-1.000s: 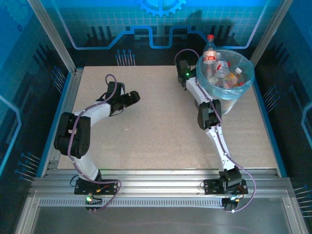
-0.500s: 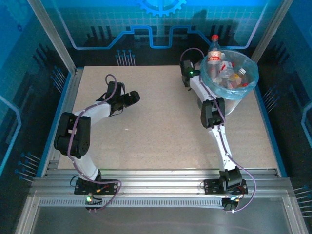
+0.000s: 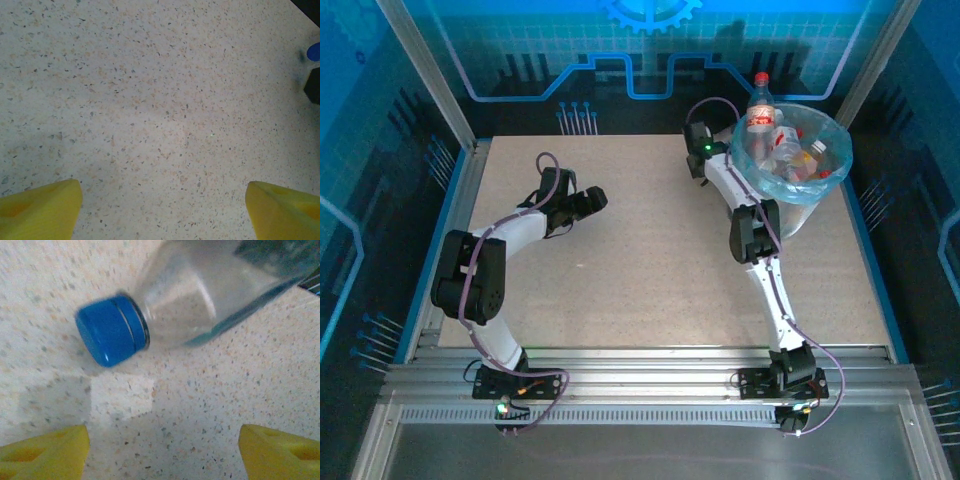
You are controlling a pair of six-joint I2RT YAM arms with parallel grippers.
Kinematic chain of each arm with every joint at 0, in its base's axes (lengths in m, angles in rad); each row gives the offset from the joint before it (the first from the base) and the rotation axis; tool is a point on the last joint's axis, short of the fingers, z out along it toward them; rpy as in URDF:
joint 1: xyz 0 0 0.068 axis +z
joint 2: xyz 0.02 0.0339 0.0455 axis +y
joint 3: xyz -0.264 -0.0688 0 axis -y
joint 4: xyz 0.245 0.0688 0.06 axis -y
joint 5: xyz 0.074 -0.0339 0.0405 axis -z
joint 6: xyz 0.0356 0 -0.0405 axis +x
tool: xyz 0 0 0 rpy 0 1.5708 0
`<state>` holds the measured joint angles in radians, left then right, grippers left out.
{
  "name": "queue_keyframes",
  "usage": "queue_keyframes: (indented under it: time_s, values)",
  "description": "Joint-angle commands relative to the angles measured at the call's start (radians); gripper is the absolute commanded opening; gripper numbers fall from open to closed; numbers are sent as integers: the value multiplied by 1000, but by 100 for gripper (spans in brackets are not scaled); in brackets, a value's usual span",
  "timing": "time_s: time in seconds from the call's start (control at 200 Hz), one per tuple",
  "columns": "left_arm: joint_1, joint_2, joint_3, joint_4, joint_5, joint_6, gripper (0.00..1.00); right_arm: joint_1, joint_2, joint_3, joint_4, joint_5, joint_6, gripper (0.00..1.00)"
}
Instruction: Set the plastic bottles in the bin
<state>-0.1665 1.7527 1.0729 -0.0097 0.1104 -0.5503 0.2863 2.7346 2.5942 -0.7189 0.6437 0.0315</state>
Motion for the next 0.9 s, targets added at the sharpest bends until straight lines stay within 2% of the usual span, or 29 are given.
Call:
queue_keyframes:
  time_s: [0.0,0.18,0.32,0.465,0.605,0.725,0.895]
  values:
    - [1,3,7,20,4,6,86,16,19,80,-27,16,78,79]
    - [1,16,18,23,8,4,86,17,-2,77,-46,-28,221,76]
    - [1,22,29,15,8,0,86,17,-22,73,-77,-121,407,75]
    - [1,17,35,10,3,3,86,14,-32,49,-62,-145,595,74]
    - [1,23,45,5,6,-1,86,-14,-4,44,-40,-279,806,72]
    - [1,23,54,1,9,1,86,-20,18,40,18,-318,874,71]
    - [1,18,57,-7,3,16,86,-12,31,39,81,-283,923,73]
